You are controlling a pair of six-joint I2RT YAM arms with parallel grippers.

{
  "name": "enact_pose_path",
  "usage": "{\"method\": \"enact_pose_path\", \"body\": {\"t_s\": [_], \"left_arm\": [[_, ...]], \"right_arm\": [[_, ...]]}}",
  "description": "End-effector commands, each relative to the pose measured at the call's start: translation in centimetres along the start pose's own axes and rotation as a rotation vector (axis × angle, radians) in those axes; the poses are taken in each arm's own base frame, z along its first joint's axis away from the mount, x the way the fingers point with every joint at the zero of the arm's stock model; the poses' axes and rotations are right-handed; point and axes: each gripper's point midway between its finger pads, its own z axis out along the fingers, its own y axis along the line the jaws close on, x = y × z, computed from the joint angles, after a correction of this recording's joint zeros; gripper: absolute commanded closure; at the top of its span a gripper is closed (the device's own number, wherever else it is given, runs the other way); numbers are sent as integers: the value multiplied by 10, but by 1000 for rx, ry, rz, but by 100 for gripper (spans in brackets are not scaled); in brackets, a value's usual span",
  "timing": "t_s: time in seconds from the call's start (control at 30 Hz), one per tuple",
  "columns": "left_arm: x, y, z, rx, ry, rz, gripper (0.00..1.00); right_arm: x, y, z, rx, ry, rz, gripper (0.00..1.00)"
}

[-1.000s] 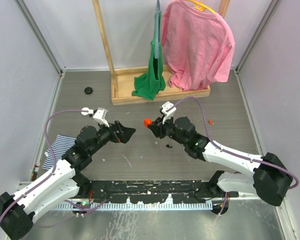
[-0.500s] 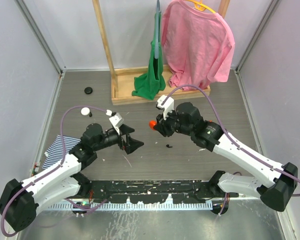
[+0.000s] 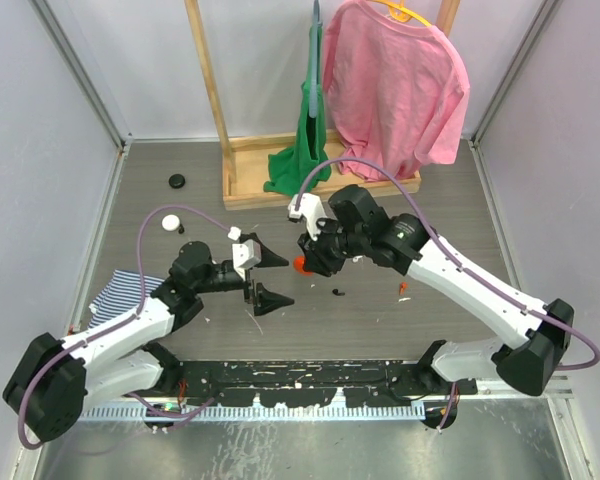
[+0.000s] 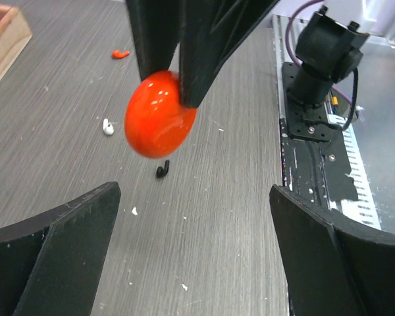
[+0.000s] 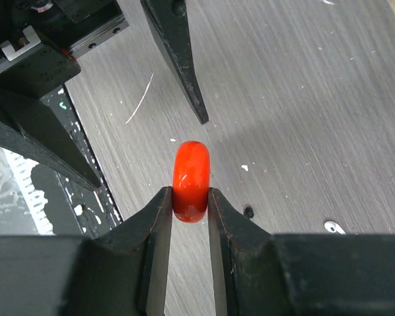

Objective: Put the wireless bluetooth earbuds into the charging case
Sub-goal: Pick up the charging case at the center of the board.

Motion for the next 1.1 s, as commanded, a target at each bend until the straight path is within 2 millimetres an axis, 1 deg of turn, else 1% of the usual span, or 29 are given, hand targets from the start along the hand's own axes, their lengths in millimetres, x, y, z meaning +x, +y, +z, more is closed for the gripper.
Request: {"method": "enact_pose_path", "body": {"t_s": [0.0,0.23,0.33,0.5,0.57,0.77,0.9,0.97,1.07], "left_arm": [[-33,-13,7,130,-102,192,3],[-31,-14,13,173,-106,183,12],[-35,-16,13,183,-123,175,19],[-39,-20,13,204,-140,162,25],[-39,-22,13,214,-140,158,30],[-41,-29,14,278,-134,136,51],[-42,-30,16,295,-128,106,62],[-44,-30,16,294,-133,102,65],[-45,-30,16,291,-141,102,66]], "right_arm": [[-16,10,-11,-70,-10,-80,83],[-15,19,-7,-147,-3,-122,83],[-16,25,-6,-184,-12,-139,83],[-18,30,-7,-222,-27,-172,83],[-19,31,-8,-224,-31,-182,83],[-23,32,-7,-236,-39,-196,82],[-21,32,-5,-240,-35,-196,82],[-21,32,-5,-241,-36,-199,82],[-21,30,-6,-230,-41,-199,82]]}}
